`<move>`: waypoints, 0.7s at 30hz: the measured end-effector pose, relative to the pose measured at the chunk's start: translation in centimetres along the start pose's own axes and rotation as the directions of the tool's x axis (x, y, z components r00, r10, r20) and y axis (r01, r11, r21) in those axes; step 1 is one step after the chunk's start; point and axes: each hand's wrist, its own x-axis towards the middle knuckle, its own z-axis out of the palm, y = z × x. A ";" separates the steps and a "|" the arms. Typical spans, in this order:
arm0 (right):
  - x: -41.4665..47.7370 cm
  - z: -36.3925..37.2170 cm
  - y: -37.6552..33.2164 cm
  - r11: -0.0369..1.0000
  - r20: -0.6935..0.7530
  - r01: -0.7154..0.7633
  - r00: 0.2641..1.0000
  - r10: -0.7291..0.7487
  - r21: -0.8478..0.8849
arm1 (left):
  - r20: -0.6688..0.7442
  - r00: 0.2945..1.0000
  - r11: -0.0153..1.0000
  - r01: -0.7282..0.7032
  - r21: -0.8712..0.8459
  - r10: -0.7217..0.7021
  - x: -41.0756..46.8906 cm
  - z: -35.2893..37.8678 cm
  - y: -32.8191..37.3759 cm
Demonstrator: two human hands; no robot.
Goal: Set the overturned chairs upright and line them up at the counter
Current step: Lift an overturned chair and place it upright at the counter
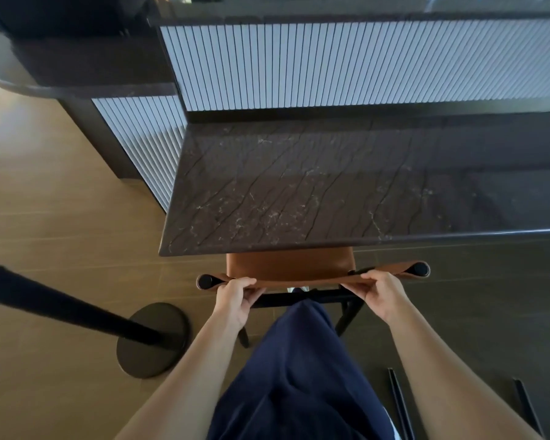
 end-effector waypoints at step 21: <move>-2.9 -0.3 -1.8 0.989 -0.008 -0.069 0.998 0.069 -0.129 | -0.031 0.999 1.000 0.026 0.017 -0.026 -4.1 1.8 0.3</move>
